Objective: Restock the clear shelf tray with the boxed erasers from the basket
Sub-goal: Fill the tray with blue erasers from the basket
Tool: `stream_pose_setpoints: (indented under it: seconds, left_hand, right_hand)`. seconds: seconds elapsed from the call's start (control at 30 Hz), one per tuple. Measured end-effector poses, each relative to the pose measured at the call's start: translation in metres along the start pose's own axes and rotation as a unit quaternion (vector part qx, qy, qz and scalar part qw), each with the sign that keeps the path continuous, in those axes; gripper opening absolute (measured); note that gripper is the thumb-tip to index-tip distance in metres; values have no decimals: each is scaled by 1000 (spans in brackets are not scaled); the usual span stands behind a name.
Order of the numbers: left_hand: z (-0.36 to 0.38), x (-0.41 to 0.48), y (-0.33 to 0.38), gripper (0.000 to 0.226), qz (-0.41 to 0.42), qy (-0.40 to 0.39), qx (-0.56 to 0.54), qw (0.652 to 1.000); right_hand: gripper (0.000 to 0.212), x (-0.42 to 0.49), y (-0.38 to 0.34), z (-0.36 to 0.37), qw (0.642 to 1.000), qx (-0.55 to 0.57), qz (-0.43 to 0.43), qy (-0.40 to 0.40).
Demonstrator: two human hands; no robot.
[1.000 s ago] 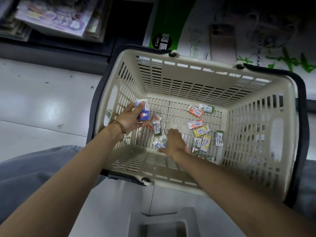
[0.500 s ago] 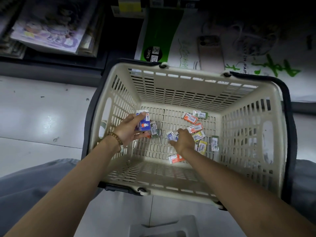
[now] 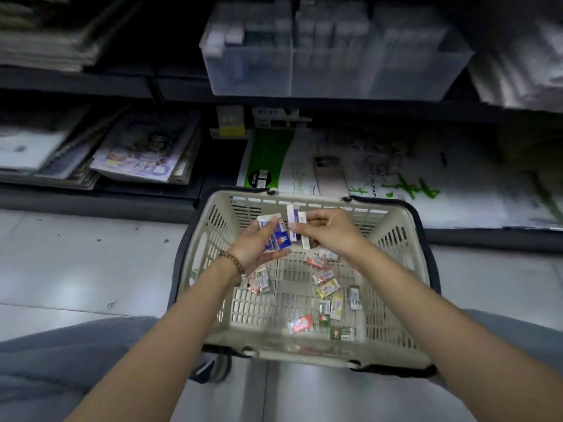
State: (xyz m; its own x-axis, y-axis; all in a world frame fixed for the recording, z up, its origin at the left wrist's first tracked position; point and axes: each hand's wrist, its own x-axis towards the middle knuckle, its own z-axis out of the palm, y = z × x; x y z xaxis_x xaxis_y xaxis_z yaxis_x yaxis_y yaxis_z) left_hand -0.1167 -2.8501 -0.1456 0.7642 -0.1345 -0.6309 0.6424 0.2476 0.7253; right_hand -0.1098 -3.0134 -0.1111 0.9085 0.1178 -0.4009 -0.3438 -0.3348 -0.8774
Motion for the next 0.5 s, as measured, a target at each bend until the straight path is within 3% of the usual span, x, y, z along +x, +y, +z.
stream_pose_setpoints:
  seconds: [0.07, 0.13, 0.23, 0.33, 0.43, 0.5]
  left_hand:
    - [20, -15, 18, 47, 21, -44, -6, 999]
    - [35, -31, 36, 61, 50, -63, 5, 997]
    - [48, -53, 63, 60, 88, -80, 23, 993]
    - [53, -66, 82, 64, 106, -79, 66, 989]
    - [55, -72, 96, 38, 105, -86, 92, 986]
    - [58, -76, 103, 38, 96, -88, 105, 986]
  right_hand:
    - [21, -15, -29, -5, 997, -62, -37, 23]
    - [19, -31, -52, -10, 989, -105, -84, 59]
    - [17, -47, -79, -19, 987, -99, -111, 60]
    - [21, -56, -101, -29, 988, -100, -115, 20]
    - [23, -59, -115, -40, 994, -9, -90, -58]
    - [25, -59, -120, -47, 993, 46, -73, -76]
